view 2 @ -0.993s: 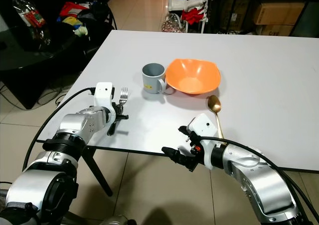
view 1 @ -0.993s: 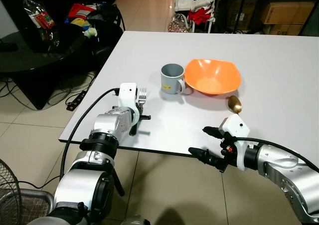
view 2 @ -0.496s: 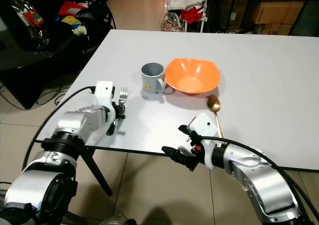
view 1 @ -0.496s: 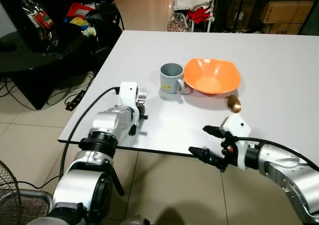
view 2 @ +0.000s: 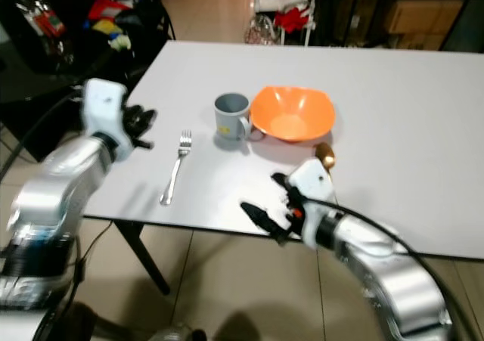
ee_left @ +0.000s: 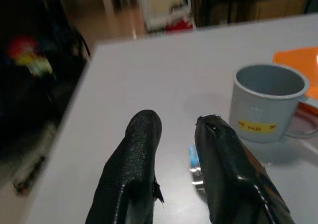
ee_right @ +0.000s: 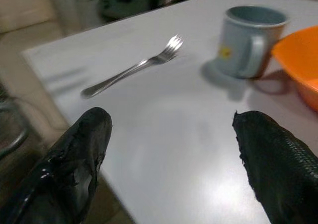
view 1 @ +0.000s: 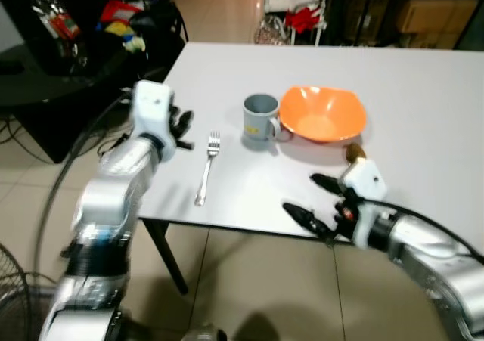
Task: Setting the table
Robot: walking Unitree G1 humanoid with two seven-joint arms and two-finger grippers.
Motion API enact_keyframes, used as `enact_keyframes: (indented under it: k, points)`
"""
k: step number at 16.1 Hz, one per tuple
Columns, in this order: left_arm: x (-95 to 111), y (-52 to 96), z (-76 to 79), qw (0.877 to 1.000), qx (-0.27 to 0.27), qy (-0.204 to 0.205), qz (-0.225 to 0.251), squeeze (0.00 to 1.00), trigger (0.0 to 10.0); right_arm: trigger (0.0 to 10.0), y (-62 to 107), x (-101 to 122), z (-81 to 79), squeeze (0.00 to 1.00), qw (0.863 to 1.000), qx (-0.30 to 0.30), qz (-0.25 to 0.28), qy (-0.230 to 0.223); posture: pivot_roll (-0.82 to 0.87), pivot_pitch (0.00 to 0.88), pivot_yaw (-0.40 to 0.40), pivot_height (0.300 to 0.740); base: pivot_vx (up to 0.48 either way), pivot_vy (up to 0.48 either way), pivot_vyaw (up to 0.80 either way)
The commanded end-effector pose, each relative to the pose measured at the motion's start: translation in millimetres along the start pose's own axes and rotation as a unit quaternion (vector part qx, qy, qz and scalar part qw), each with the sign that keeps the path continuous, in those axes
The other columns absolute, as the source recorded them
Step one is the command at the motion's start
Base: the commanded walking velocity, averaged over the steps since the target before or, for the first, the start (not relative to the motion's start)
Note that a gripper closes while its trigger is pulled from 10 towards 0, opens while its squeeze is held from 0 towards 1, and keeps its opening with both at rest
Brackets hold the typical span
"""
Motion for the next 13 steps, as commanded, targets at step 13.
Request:
enact_keyframes:
  k: [13]
  points:
    - [-34.3,65.9,-21.3,0.997,0.08,-0.015,0.002,0.0,10.0,10.0,-2.6,-5.1,45.6,0.0,0.963,-0.256,0.053,-0.071,0.13,0.0,0.042,0.74,0.0,-0.266,0.0]
Point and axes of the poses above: a point about 5 cm out from each wrist's last joint towards the gripper, its own y axis pointing back from the gripper into the wrist, its own x axis along the axis of the wrist's last joint, z = x × y, the point moved 5 cm from there along -y, pointing out of the wrist towards the gripper, and after that the axes turned 8 degrees about y, right-handed, at the moved point
